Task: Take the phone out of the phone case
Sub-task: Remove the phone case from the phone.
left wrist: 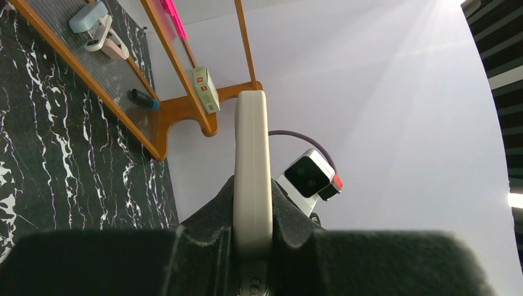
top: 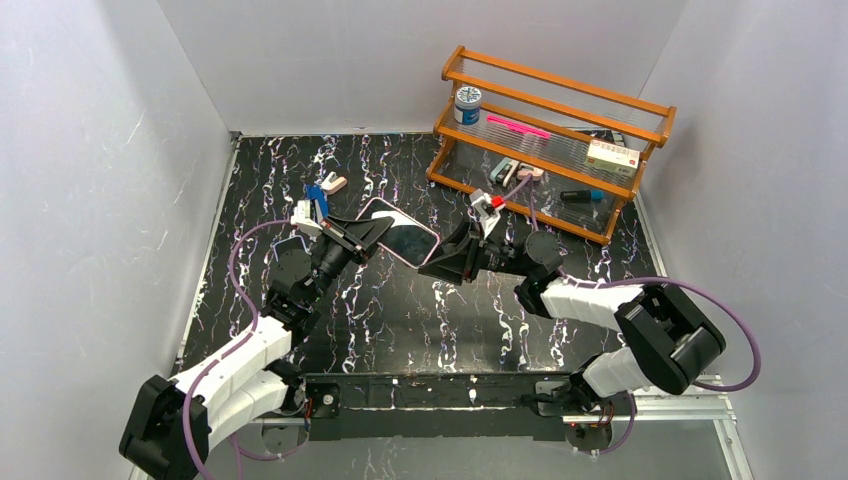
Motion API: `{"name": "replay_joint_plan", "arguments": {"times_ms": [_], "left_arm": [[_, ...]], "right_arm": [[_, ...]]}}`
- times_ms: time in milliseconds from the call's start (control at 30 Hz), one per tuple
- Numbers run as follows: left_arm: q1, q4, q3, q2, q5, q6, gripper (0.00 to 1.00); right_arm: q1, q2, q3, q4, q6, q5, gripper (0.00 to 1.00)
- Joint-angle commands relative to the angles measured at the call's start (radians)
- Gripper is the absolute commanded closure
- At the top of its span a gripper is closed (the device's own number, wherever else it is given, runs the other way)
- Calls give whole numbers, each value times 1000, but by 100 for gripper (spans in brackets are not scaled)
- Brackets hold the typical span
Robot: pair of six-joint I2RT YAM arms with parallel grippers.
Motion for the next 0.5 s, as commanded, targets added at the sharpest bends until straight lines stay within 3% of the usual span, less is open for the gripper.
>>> {"name": "replay_joint_plan", "arguments": {"times_ms": [0,467], "left_arm": [[-33,66,35,-21,18,-32,100],[-44,66,44,-10,84,-71,100]], "right_arm": [[2,25,51,50,-24,48,60],[1,-2,159,-362,-401,256,85]]}}
